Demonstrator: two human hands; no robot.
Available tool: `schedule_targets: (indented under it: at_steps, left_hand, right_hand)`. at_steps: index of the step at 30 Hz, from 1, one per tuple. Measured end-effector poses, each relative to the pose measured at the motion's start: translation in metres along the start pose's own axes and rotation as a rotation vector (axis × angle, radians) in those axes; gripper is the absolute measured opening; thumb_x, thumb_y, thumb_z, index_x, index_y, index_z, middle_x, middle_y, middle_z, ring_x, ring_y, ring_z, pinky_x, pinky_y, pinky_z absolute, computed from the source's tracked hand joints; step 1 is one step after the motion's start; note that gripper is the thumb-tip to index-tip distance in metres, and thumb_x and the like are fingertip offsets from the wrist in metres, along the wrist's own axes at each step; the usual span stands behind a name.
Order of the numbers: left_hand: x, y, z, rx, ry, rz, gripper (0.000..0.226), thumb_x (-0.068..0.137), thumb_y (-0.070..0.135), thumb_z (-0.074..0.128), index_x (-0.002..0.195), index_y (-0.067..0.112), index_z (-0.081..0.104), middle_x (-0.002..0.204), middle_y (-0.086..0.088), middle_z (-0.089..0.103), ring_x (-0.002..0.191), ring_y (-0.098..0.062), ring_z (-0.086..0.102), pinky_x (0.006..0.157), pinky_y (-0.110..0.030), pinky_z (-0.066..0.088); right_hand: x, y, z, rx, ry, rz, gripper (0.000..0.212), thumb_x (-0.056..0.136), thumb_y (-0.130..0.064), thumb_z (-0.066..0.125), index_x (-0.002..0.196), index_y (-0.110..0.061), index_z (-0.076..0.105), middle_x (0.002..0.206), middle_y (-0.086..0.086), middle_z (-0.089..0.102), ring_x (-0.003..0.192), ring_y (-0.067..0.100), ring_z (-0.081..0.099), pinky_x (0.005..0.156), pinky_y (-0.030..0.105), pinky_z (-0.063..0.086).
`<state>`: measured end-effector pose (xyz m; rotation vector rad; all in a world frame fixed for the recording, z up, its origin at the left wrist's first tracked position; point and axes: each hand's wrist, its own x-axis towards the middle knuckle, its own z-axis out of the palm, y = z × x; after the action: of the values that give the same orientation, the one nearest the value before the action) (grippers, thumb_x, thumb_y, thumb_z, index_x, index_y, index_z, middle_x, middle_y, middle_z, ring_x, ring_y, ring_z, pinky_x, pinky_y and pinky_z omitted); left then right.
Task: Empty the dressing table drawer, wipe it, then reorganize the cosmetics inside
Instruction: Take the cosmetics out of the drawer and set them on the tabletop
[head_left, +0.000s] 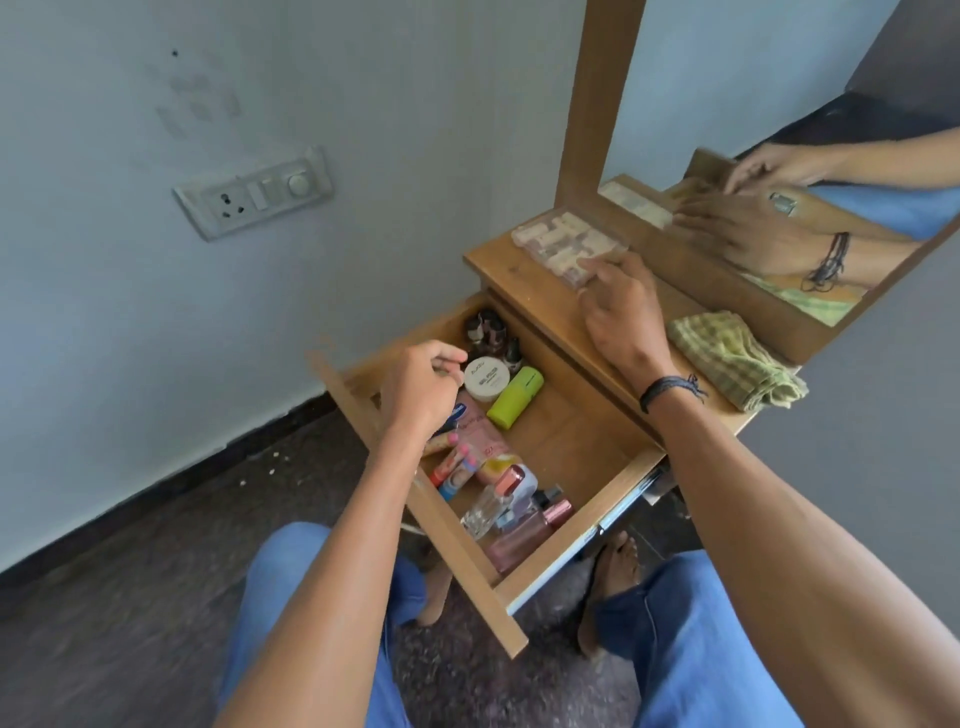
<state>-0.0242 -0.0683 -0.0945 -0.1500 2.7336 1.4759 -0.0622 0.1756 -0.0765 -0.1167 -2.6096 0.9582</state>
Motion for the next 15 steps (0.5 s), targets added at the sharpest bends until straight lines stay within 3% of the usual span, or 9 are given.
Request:
schedule_targets:
  at_steps: [4,7,11,15]
  left_hand:
    - [-0.026,-0.023,-0.013,0.023,-0.033,0.023,0.021,0.094,0.009,0.066,0.105,0.026,0.073,0.095,0.015,0.07,0.089,-0.002,0.065,0.085,-0.03,0.056]
    - [-0.034,-0.026,-0.01,0.156,0.021,0.105,0.02,0.095,0.014,0.067,0.11,0.025,0.072,0.11,0.011,0.068,0.1,-0.008,0.064,0.086,-0.034,0.057]
    - [-0.035,-0.027,-0.003,0.38,0.031,0.198,0.02,0.095,0.023,0.068,0.113,0.03,0.07,0.118,0.007,0.068,0.111,-0.018,0.058,0.079,-0.036,0.055]
    - [-0.039,-0.027,-0.001,0.524,0.042,0.221,0.025,0.096,0.025,0.065,0.121,0.029,0.07,0.121,0.005,0.069,0.112,-0.02,0.056,0.085,-0.037,0.052]
  right_hand:
    - [-0.032,-0.022,0.0,0.009,0.084,-0.035,0.033,0.088,-0.008,0.057,0.117,-0.014,0.073,0.121,0.007,0.061,0.119,0.026,0.049,0.097,0.025,0.036]
    - [-0.079,-0.045,0.01,-0.001,0.047,-0.096,0.018,0.093,-0.013,0.062,0.105,-0.018,0.075,0.11,-0.001,0.066,0.105,0.018,0.056,0.086,0.028,0.041]
    - [-0.129,-0.057,0.026,0.017,-0.255,0.074,0.005,0.094,-0.02,0.07,0.097,-0.023,0.074,0.102,-0.008,0.068,0.086,0.005,0.065,0.077,0.027,0.058]
    - [-0.136,-0.046,0.035,-0.021,-0.531,0.212,0.01,0.095,-0.032,0.07,0.104,-0.029,0.073,0.103,-0.007,0.072,0.092,0.012,0.069,0.086,0.037,0.06]
